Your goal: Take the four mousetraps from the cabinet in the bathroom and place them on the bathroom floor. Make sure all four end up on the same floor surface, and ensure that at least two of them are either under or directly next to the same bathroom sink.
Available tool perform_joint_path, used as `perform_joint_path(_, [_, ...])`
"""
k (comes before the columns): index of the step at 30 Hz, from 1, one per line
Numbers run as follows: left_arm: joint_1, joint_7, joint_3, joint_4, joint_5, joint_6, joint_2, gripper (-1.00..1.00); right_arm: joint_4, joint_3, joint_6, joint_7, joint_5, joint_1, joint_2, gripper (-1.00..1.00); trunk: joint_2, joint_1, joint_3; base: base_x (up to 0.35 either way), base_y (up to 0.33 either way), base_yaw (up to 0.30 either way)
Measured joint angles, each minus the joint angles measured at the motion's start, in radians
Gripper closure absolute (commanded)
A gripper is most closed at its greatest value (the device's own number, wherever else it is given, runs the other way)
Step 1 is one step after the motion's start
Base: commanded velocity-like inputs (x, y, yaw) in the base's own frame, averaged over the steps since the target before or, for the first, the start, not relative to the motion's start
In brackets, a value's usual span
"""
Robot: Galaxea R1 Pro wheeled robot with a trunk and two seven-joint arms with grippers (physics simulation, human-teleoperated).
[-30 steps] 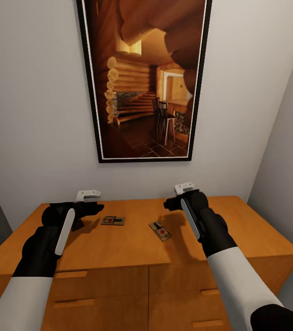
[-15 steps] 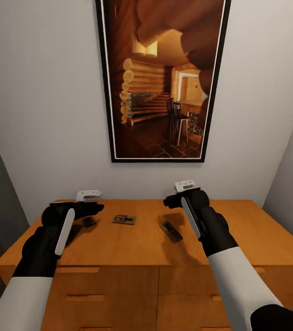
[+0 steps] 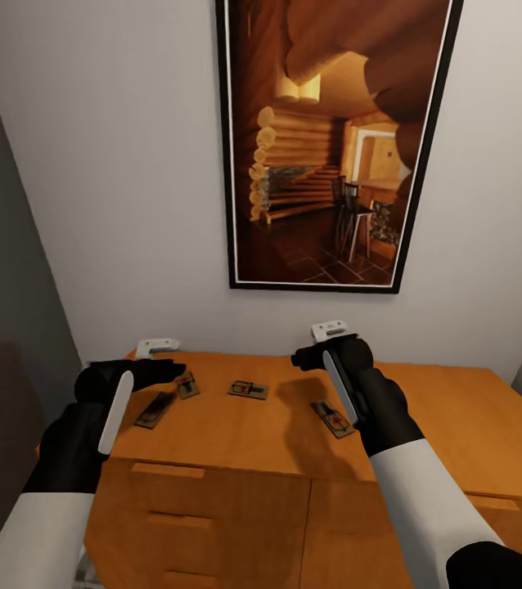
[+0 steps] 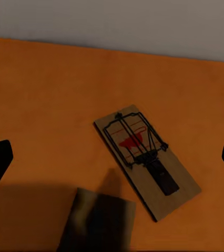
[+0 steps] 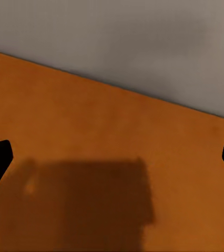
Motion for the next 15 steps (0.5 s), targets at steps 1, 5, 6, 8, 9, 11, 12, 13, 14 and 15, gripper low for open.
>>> perform_joint_path(1, [0.000, 0.000, 0.000, 0.000, 0.000, 0.000, 0.000, -1.00, 0.000, 0.001, 0.000, 0.000, 0.000, 0.000, 0.000, -1.00, 0.000, 0.000, 0.000, 0.000, 0.000, 0.058])
perform_joint_path(5, [0.000, 0.000, 0.000, 0.000, -0.001, 0.000, 0.000, -1.00, 0.000, 0.004, 0.000, 0.000, 0.001, 0.000, 0.000, -1.00, 0.000, 0.000, 0.000, -0.039, -0.007, 0.034])
perform_joint_path(6, [0.000, 0.000, -0.001, 0.000, 0.000, 0.000, 0.000, -1.00, 0.000, 0.004, 0.000, 0.000, 0.002, 0.000, 0.000, -1.00, 0.000, 0.000, 0.000, -0.136, -0.036, 0.019])
perform_joint_path(8, [0.000, 0.000, -0.001, 0.000, 0.000, 0.000, 0.000, -1.00, 0.000, 0.005, 0.000, -0.001, 0.003, 0.000, 0.000, -1.00, 0.000, 0.000, 0.000, -0.153, -0.043, 0.017])
perform_joint_path(9, [0.000, 0.000, -0.001, 0.000, 0.000, 0.000, 0.000, -1.00, 0.000, 0.005, 0.000, -0.001, 0.004, 0.000, 0.000, -1.00, 0.000, 0.000, 0.000, -0.199, -0.060, 0.012])
perform_joint_path(11, [0.000, 0.000, -0.001, 0.000, 0.000, 0.000, -0.001, -1.00, 0.000, 0.005, 0.000, -0.002, 0.008, 0.000, 0.000, -1.00, 0.000, 0.000, 0.000, -0.247, -0.078, 0.007])
perform_joint_path(12, [0.000, 0.000, -0.001, 0.000, 0.000, 0.000, -0.001, -1.00, 0.000, 0.005, 0.000, -0.002, 0.009, 0.000, 0.000, -1.00, 0.000, 0.000, 0.000, -0.266, -0.085, 0.005])
perform_joint_path(13, [0.000, 0.000, -0.001, 0.000, 0.000, 0.000, -0.001, -1.00, 0.000, 0.005, 0.000, -0.002, 0.010, 0.000, 0.000, -1.00, 0.000, 0.001, 0.000, -0.275, -0.088, 0.004])
perform_joint_path(14, [0.000, 0.000, -0.001, 0.000, 0.000, 0.000, -0.001, -1.00, 0.000, 0.004, 0.000, -0.002, 0.011, 0.000, -0.001, -1.00, 0.000, 0.001, 0.000, -0.282, -0.091, 0.003])
perform_joint_path(15, [0.000, 0.000, -0.001, 0.000, 0.000, 0.000, -0.001, -1.00, 0.000, 0.004, 0.000, -0.003, 0.012, 0.000, -0.001, -1.00, 0.000, 0.001, 0.000, -0.288, -0.093, 0.003])
